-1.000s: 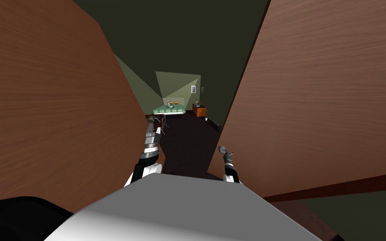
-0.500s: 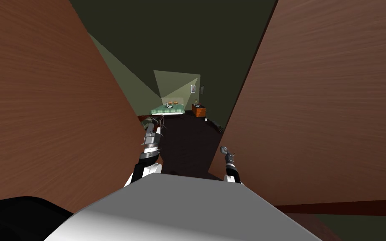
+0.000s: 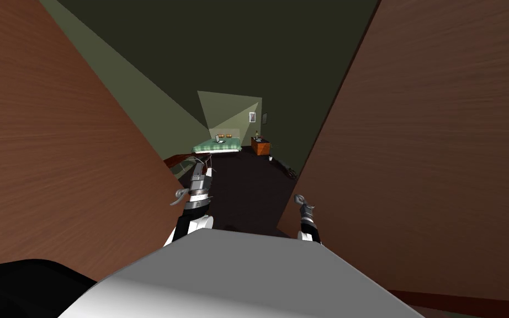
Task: Push the door open
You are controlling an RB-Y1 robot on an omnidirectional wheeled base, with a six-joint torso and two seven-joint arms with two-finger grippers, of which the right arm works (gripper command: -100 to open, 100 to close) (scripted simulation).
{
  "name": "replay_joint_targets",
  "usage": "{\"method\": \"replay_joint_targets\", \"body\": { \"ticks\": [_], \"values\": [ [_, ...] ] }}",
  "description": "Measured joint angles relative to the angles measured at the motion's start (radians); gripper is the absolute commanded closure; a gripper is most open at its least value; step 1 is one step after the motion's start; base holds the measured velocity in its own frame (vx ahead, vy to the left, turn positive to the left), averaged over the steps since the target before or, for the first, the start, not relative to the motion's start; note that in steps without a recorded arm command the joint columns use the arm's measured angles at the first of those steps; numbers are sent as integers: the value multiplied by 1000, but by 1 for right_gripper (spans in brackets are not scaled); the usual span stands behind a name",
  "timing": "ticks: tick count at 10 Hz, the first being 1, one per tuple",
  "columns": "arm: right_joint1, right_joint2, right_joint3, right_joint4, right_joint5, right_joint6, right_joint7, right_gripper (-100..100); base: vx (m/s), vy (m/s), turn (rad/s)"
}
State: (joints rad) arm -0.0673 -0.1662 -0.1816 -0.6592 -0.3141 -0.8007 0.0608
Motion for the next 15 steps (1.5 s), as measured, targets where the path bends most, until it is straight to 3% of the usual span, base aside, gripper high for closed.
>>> {"method": "replay_joint_targets", "body": {
  "ticks": [4,9,11,12,15],
  "values": [
    [26,0,-44,-41,-25,21,21,100,184,18,-51],
    [6,-7,-92,11,-52,2,38,100,186,18,-52],
    [30,-7,-115,-26,-65,15,48,100,174,22,-54],
    [13,-14,-123,2,-69,4,48,100,175,22,-59],
    [11,-22,-151,27,-85,-8,54,100,193,17,-52]
  ]
}}
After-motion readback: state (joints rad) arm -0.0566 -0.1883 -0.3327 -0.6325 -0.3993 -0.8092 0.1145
